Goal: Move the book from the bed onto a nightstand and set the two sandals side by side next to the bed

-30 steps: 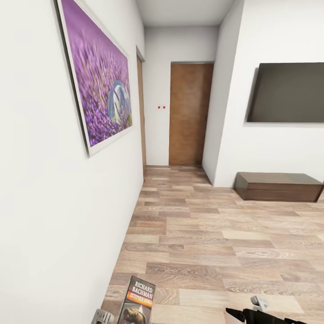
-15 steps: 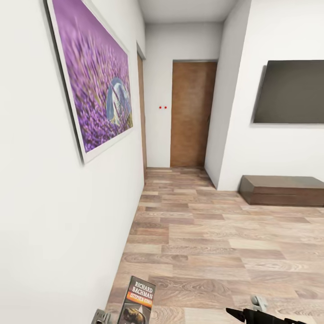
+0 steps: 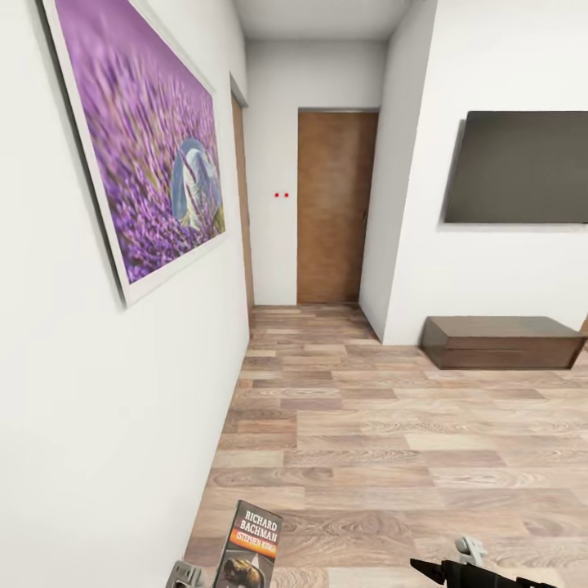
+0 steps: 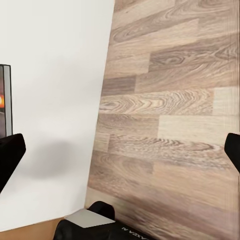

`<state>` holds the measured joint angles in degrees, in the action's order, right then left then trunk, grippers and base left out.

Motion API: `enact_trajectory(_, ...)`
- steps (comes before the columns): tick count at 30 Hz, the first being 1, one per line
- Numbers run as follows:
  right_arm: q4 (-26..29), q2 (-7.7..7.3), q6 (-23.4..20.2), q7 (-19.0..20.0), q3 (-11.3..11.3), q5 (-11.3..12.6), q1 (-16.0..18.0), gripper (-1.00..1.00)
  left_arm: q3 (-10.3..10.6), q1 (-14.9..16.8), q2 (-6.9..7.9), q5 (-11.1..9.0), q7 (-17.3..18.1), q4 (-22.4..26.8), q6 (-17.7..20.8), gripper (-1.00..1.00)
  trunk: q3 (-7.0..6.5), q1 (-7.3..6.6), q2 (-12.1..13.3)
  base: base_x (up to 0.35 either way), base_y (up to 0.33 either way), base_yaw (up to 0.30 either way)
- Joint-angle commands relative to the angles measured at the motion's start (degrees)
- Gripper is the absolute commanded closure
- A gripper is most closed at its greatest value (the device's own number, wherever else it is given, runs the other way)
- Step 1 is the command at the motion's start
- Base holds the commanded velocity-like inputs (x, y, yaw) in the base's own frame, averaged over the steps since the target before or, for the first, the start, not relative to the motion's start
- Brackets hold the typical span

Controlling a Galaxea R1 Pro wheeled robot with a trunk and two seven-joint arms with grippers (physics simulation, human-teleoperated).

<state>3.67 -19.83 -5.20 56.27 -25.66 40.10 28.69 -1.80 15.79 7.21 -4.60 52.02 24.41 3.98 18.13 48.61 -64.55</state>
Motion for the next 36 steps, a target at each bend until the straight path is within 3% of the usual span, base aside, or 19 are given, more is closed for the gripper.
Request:
enact_trajectory(1, 0.0, -0.02, -0.5, 0.2, -0.4, 0.6, 0.1, -1.0, -0.1, 0.0, 0.0, -0.3, 0.3, 0.0, 0.4, 1.0, 0.07, 0.0, 0.0, 0.001, 0.0, -0.292)
enact_trajectory(7, 0.0, -0.03, -0.5, 0.2, -0.4, 0.6, 0.1, -1.0, -0.1, 0.0, 0.0, -0.3, 0.3, 0.0, 0.4, 1.0, 0.07, 0.0, 0.0, 0.0, 0.0, -0.192)
enact_trajectory(18, 0.0, -0.03, -0.5, 0.2, -0.3, 0.7, 0.1, -1.0, -0.1, 0.0, 0.0, -0.3, 0.3, 0.0, 0.4, 1.0, 0.07, 0.0, 0.0, 0.011, 0.0, -0.014)
enact_trajectory(36, 0.0, -0.03, -0.5, -0.1, -0.4, 0.6, 0.1, -1.0, -0.1, 0.0, 0.0, -0.3, 0.3, 0.0, 0.4, 1.0, 0.07, 0.0, 0.0, 0.302, 0.0, 0.0)
